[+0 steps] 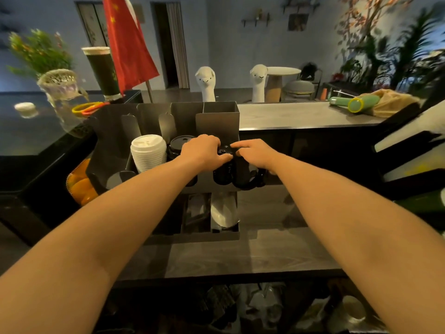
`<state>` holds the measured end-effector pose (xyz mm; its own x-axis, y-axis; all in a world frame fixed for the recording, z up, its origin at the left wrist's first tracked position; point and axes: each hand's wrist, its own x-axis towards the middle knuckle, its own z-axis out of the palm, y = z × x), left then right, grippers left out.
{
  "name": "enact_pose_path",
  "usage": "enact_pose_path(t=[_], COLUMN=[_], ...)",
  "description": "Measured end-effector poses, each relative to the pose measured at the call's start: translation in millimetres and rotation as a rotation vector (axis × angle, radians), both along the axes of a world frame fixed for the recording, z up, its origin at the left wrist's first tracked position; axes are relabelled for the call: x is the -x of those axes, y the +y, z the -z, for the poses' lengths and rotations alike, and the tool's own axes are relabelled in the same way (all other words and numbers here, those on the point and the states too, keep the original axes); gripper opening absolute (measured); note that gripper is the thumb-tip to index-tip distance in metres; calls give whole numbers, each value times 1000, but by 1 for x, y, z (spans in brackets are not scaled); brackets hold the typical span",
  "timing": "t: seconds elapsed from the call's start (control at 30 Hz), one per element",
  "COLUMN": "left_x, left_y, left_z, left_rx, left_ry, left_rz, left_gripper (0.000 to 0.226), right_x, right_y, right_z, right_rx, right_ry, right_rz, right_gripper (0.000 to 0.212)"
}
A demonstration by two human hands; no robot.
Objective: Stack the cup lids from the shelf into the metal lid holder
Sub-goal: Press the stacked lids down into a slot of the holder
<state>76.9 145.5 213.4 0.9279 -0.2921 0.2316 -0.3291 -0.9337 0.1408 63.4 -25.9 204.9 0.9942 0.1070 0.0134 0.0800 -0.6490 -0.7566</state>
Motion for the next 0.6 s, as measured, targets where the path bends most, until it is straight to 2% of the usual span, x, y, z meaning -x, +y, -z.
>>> enact_pose_path(t=[0.4,0.47,0.6], left_x=[-27,-28,-31], left_y=[-24,-24,-23], left_z=[11,11,14], left_rx=[-166,-176,-131], left_ry=[270,250,71], left_rz=[-46,-46,-11], left_gripper=[36,33,26], right_x=[-27,-30,-35], right_y=[-1,0,2], right_z=[-3,-4,-2], right_rx=[147,167,191], right_ry=[98,102,120], right_rz=[-100,-106,-114], right_gripper=[41,42,36])
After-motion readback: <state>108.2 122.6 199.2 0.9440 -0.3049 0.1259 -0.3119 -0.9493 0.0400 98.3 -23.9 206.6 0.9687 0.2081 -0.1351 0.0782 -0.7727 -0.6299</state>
